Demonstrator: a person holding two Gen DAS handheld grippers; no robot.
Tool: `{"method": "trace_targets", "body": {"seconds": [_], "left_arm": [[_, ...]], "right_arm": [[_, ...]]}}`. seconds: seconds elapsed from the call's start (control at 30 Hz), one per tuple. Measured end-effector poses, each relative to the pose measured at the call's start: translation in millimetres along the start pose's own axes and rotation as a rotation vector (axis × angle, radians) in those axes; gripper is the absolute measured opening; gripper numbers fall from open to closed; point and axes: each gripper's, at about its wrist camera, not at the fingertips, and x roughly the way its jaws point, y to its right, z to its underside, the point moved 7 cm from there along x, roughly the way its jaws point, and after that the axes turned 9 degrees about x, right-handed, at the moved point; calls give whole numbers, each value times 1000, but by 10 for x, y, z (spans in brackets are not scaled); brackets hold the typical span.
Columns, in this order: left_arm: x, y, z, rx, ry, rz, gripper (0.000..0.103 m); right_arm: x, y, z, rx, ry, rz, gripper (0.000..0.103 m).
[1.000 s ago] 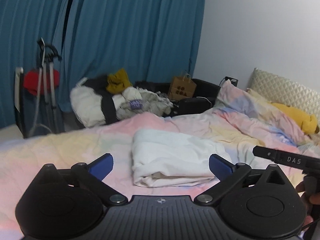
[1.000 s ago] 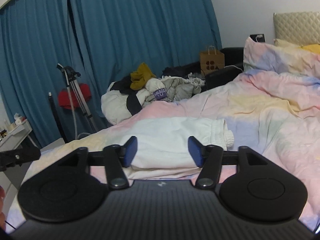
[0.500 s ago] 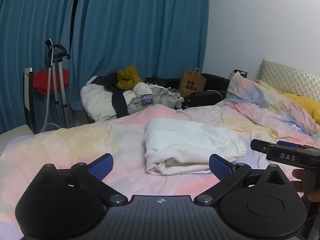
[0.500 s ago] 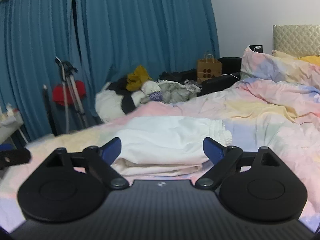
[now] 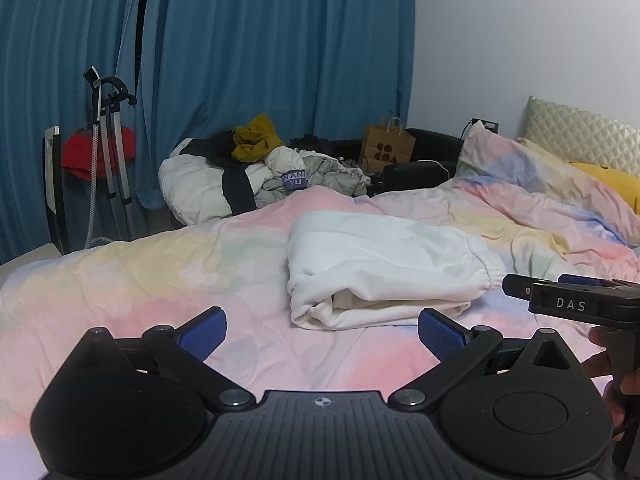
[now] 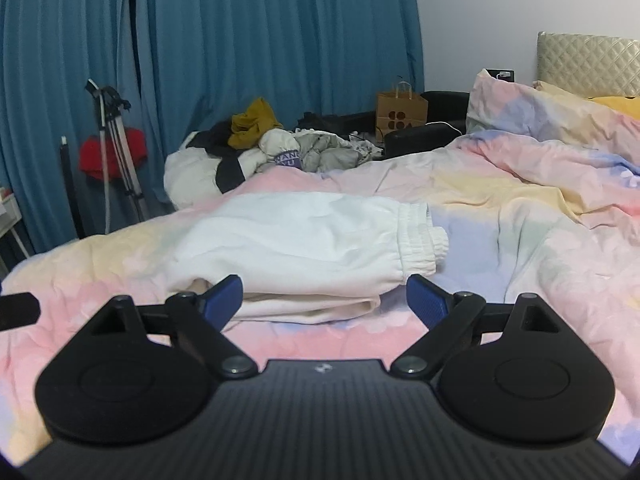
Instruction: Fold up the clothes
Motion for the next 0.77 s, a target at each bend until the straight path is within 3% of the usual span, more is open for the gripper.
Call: {"method": "trace_targets", "body": {"seconds": [0.77], "left_arm": [[-67,-103,9,-42,0,-50,103]], "right_arm": [[-7,-30,56,4,-6,-6,90]]}}
